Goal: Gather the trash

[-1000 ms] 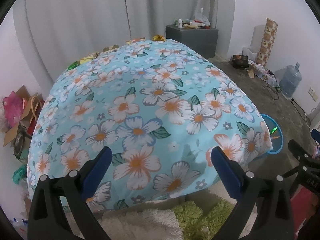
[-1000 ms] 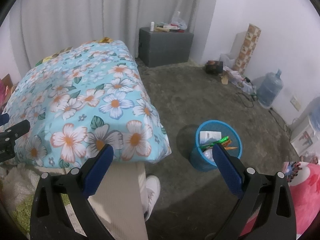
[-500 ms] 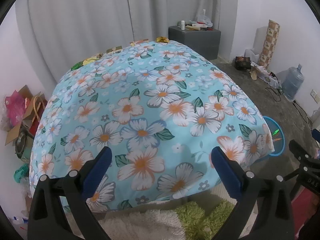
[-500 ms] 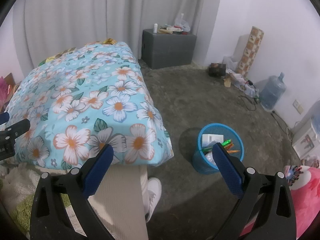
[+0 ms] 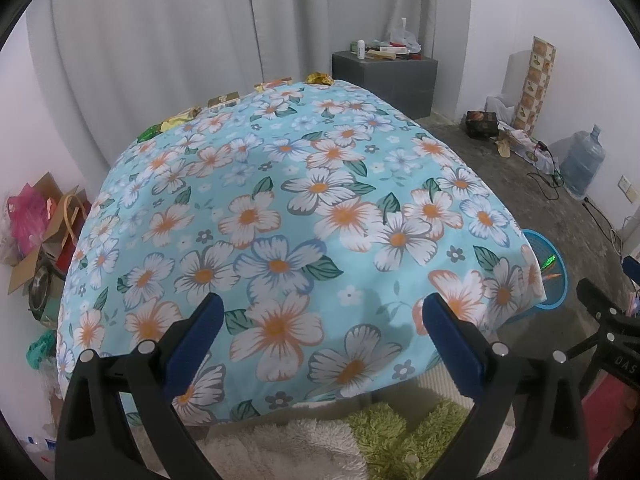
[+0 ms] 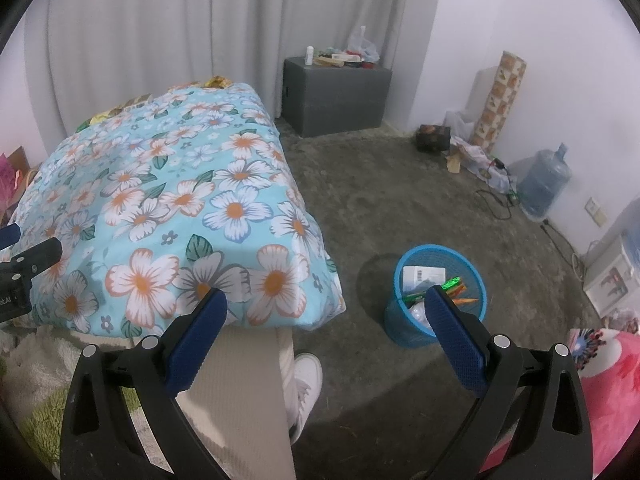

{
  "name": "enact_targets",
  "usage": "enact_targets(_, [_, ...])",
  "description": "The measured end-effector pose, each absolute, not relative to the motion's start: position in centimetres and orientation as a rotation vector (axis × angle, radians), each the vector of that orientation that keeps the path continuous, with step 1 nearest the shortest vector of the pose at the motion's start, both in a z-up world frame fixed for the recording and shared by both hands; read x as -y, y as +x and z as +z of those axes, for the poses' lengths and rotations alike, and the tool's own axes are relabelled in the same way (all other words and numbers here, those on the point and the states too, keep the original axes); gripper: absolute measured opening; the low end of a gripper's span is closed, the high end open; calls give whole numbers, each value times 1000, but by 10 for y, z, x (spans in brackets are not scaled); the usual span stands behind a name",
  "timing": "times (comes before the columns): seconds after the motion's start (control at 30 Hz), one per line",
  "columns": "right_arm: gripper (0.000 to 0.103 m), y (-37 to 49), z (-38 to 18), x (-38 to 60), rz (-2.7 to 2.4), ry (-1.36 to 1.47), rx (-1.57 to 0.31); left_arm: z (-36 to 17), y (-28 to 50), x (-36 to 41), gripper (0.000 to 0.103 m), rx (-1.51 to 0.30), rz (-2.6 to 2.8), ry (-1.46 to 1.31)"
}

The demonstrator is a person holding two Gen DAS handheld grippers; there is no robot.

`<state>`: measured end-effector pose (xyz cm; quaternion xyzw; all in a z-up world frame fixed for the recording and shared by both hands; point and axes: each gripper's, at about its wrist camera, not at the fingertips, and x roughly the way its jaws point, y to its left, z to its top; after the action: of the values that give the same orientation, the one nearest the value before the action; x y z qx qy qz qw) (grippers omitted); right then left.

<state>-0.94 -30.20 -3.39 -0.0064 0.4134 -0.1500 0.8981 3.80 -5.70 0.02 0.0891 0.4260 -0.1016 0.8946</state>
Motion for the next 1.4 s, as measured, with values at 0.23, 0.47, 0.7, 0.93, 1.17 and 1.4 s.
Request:
enact_targets(0.23, [95, -9, -34, 302, -310, -14, -857, -1, 38, 59, 97, -886, -217, 190])
enact_targets(0.47, [95, -9, -35, 302, -309, -15, -857, -2, 39, 59, 97, -891, -221, 193])
enact_targets(0.7, [95, -9, -34, 300, -311, -13, -856, -3, 40, 58, 97, -894, -223, 195])
enact_targets(0.93, [95, -9, -35, 300, -311, -13, -858, -3, 40, 58, 97, -894, -223, 194])
enact_targets(1.17, [95, -8, -35, 300, -312, -13, -857, -3, 41, 58, 97, -894, -223, 195])
enact_targets(1.4, [95, -9, -34, 300, -312, -13, -856, -3, 41, 57, 97, -894, -224, 195])
